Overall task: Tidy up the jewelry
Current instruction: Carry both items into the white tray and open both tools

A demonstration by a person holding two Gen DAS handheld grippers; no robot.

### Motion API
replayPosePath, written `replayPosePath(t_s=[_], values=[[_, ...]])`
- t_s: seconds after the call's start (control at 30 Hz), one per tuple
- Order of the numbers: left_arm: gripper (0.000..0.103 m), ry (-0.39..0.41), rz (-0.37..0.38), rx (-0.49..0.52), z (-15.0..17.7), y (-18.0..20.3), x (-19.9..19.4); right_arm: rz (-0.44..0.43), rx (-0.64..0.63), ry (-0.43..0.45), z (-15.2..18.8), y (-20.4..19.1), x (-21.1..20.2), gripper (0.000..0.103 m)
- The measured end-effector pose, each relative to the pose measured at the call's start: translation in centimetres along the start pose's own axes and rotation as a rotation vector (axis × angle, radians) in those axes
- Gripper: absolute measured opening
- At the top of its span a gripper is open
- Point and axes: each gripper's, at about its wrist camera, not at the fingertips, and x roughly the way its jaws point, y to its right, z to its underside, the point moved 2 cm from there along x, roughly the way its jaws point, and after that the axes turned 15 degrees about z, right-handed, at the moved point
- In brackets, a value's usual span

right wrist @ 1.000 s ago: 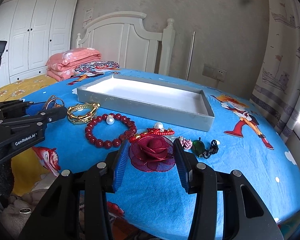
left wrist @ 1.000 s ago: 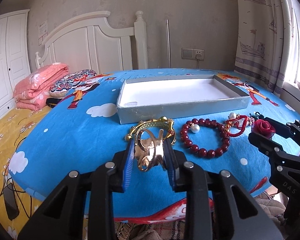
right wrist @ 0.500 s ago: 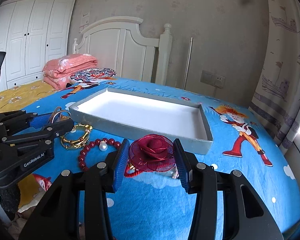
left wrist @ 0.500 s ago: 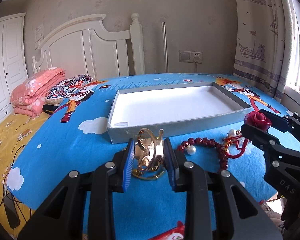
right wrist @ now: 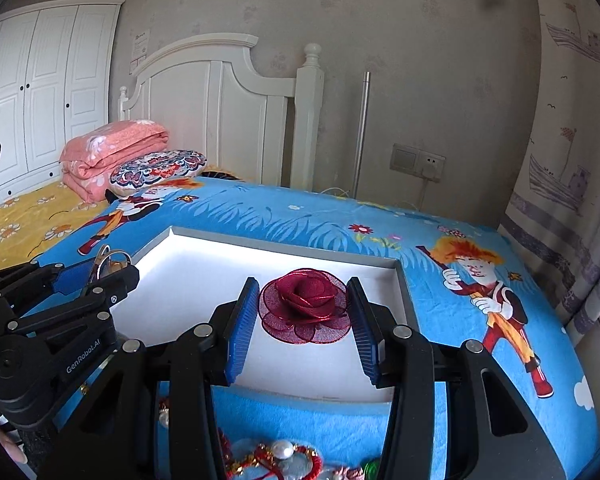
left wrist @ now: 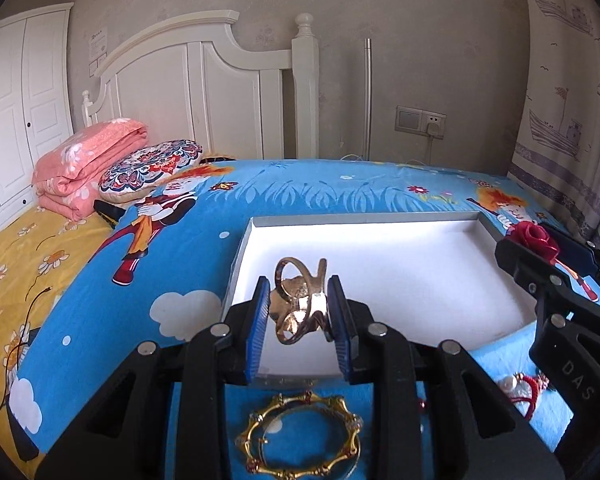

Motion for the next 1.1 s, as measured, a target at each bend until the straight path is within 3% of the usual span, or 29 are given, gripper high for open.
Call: replayPosePath(t_s=[0.3, 0.5, 0.53, 0.57, 0.63, 0.87, 1.1], values=[[0.029, -0.059, -0.044, -0.023, -3.8, -1.5, 5.4, 0.050, 0.015, -0.126, -1.7, -0.5, 7.1, 0.044], [0.029, -0.056, -0.081, -0.032, -4.6, -2.4, 7.1, 0.067, 0.061, -0.148, -2.1, 0.2, 8.7, 0.045], [0.032, -0.050, -0.090, -0.031, -4.7, -2.5, 7.1, 0.071, 0.066, -0.151, -2.1, 0.4, 8.9, 0.046], [0.045, -0.048, -0.100, -0.030, -4.7, -2.5, 7.2, 0.071, 0.070, -0.158, -2.1, 0.5, 9.0, 0.054], [0.062, -0.029, -0.119, -0.024, -4.7, -2.5, 6.9, 0.054, 0.088, -0.156, -2.1, 0.8, 8.8, 0.060], [0.078, 0.031, -0.153, 0.025, -4.4, -1.5, 3.6, 0.017, 0.104, -0.122, -2.3, 2.0, 5.3, 0.061], [0.085, 0.119, -0.167, 0.045, -1.6, 0.5, -2.2, 0.009, 0.100, -0.023, -0.4, 4.8, -1.1, 0.064]])
